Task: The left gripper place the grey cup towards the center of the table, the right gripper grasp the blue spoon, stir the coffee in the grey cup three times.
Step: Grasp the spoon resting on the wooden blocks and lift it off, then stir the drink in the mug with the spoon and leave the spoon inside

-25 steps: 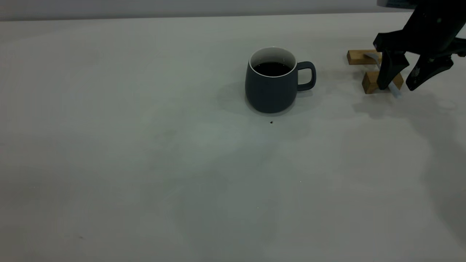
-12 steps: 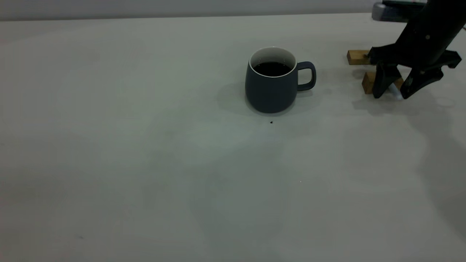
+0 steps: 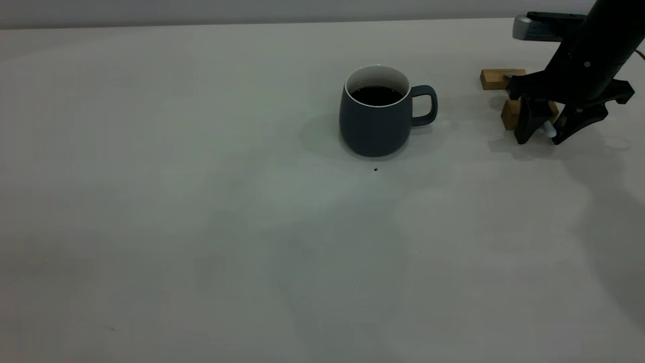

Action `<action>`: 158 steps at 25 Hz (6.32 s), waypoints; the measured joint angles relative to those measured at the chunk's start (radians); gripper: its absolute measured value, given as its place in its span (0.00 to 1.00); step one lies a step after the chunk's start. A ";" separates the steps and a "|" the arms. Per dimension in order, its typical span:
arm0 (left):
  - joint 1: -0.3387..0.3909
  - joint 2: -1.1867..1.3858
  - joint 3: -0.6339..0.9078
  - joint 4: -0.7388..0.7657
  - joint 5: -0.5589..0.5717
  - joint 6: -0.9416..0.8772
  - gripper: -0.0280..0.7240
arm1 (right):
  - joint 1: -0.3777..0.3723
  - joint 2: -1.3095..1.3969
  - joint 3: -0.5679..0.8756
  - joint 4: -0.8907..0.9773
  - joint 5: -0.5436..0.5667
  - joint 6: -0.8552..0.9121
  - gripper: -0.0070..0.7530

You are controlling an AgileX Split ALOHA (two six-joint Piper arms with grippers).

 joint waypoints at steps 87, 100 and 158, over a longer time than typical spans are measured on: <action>0.000 0.000 0.000 0.000 0.000 0.000 0.82 | 0.128 0.135 -0.160 1.405 0.664 0.826 0.17; 0.000 0.000 0.000 0.000 0.000 0.000 0.82 | 0.032 0.135 -0.161 1.214 0.657 0.826 0.17; 0.000 0.000 0.000 -0.002 0.000 0.000 0.82 | 0.090 0.136 -0.162 1.363 0.512 0.808 0.17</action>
